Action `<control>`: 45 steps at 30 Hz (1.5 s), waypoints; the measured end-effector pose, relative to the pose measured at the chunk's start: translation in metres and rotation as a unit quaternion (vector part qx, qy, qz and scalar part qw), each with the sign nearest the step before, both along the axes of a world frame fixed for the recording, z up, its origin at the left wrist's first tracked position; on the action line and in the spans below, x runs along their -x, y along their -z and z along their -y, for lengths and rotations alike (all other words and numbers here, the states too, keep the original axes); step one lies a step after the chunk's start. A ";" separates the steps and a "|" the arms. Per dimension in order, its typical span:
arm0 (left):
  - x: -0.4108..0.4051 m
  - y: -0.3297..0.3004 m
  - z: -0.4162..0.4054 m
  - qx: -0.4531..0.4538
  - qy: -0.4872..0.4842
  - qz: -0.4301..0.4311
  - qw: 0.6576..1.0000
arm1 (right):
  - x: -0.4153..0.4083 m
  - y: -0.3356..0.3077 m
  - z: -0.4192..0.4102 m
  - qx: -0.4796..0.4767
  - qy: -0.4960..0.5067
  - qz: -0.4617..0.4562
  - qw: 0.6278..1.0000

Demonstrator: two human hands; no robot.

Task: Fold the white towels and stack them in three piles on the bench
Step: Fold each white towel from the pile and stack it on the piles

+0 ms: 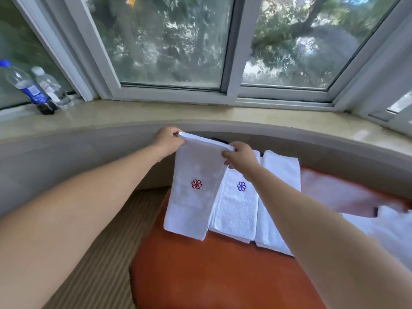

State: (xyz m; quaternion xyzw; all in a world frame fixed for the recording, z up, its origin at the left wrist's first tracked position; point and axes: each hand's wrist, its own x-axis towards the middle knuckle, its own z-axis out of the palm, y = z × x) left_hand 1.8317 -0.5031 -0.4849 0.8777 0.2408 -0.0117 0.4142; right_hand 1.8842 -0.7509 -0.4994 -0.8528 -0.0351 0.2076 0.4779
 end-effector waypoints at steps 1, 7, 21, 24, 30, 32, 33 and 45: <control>-0.016 0.013 -0.004 0.005 0.013 -0.010 1.000 | -0.011 0.013 -0.004 0.002 0.013 -0.015 1.000; -0.086 0.086 -0.022 0.036 0.052 -0.055 0.996 | -0.063 0.079 -0.021 0.016 0.070 -0.075 0.995; -0.172 0.195 -0.040 0.203 -0.040 -0.095 0.974 | -0.154 0.176 -0.055 0.030 0.139 -0.046 0.989; -0.154 0.228 -0.042 0.223 -0.015 -0.189 0.956 | -0.143 0.206 -0.050 0.015 0.136 -0.127 0.982; -0.119 0.266 -0.046 0.179 -0.011 -0.216 0.960 | -0.113 0.236 -0.044 0.106 0.167 -0.144 0.970; -0.114 0.266 -0.045 0.165 0.004 -0.215 0.962 | -0.112 0.231 -0.045 0.125 0.152 -0.163 0.967; -0.111 0.264 -0.045 0.161 0.011 -0.216 0.963 | -0.111 0.227 -0.044 0.130 0.147 -0.164 0.967; 0.008 0.246 -0.033 0.222 0.000 -0.318 0.922 | 0.010 0.212 -0.012 0.011 0.035 -0.398 0.916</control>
